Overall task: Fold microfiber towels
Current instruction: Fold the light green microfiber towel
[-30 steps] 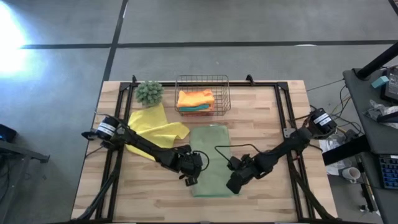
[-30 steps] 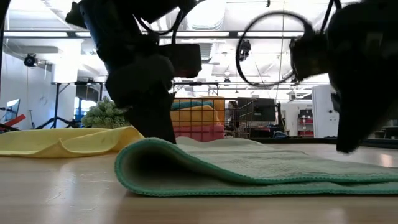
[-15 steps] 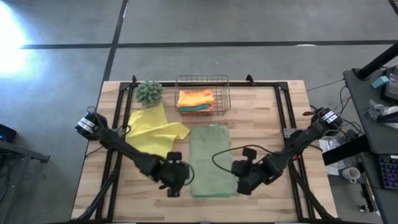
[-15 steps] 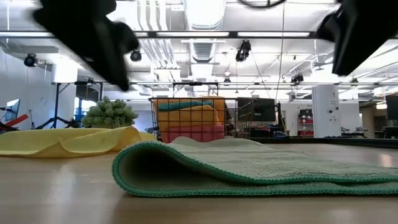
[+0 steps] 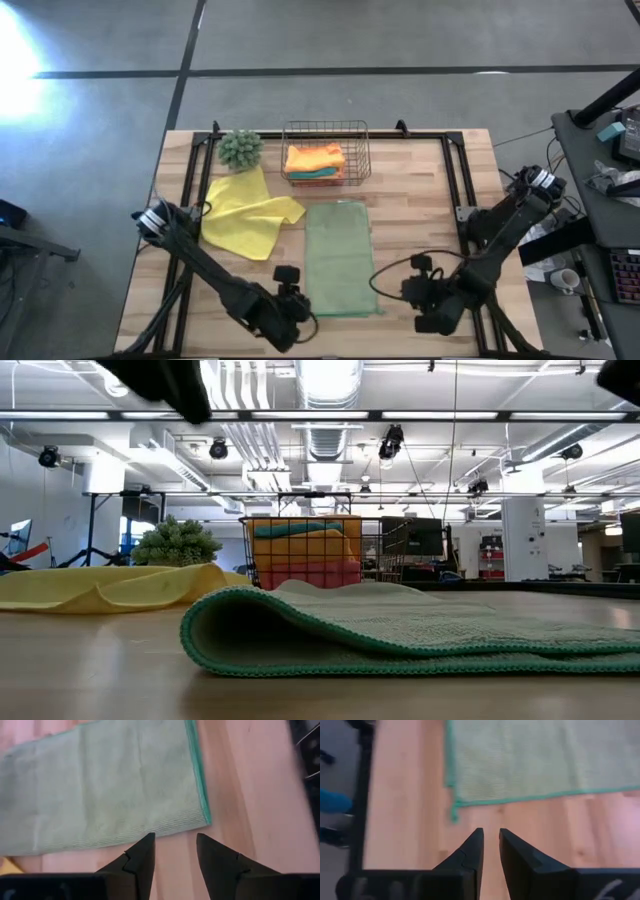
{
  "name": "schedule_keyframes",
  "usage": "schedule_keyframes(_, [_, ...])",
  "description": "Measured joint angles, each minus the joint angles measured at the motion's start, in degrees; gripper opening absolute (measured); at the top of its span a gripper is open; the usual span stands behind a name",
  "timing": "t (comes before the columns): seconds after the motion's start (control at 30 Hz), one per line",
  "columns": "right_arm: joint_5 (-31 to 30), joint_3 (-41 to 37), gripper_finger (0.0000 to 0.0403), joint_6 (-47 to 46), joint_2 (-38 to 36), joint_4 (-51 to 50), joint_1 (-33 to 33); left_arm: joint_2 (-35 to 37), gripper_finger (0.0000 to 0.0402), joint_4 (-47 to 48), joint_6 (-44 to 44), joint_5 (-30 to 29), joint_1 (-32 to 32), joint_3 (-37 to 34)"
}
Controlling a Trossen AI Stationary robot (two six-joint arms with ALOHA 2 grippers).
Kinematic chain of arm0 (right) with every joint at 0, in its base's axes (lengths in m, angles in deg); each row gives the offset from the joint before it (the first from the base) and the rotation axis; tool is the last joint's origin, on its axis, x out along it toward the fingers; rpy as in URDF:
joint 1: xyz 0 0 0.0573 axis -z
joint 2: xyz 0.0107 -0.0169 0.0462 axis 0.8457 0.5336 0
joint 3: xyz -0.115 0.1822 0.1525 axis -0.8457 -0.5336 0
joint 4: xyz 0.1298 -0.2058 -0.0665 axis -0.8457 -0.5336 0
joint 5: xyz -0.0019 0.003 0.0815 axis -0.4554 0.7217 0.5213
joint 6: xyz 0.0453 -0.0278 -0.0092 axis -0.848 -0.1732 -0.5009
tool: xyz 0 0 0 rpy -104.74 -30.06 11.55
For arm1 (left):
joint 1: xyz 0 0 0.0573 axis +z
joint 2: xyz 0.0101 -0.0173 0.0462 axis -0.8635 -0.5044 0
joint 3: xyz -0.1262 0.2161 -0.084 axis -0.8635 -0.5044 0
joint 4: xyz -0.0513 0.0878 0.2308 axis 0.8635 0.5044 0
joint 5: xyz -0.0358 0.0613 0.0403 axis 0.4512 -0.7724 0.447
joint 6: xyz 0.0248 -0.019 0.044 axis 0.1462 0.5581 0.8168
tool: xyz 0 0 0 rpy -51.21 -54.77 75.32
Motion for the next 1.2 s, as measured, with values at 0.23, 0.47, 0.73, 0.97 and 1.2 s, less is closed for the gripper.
schedule_keyframes(0.23, [-0.01,-2.4,0.0054,1.24,1.3,9.51,-2.11,-10.15,0.0129,4.42,-0.04,0.04,-0.86,9.7])
schedule_keyframes(0.47, [0.68,-2.06,0.0054,2.73,4.92,11.29,-2.5,-15.27,0.0129,4.01,-0.05,0.02,-1.53,16.2])
schedule_keyframes(0.73, [5.07,-2.04,0.0075,4.72,9.46,14.33,-1.75,-16.47,0.0129,4.03,-0.12,1.91,-1.67,16.16])
schedule_keyframes(0.97, [4.59,-0.34,0.0088,10.23,10.98,15.73,-1.68,-16.47,0.0129,4.04,-0.15,10.01,-1.18,16.16])
schedule_keyframes(1.2, [5.87,1.51,0.0113,14.38,13.41,17.84,0.48,-16.44,0.0147,3.97,-0.31,10.38,-1.09,16.01])
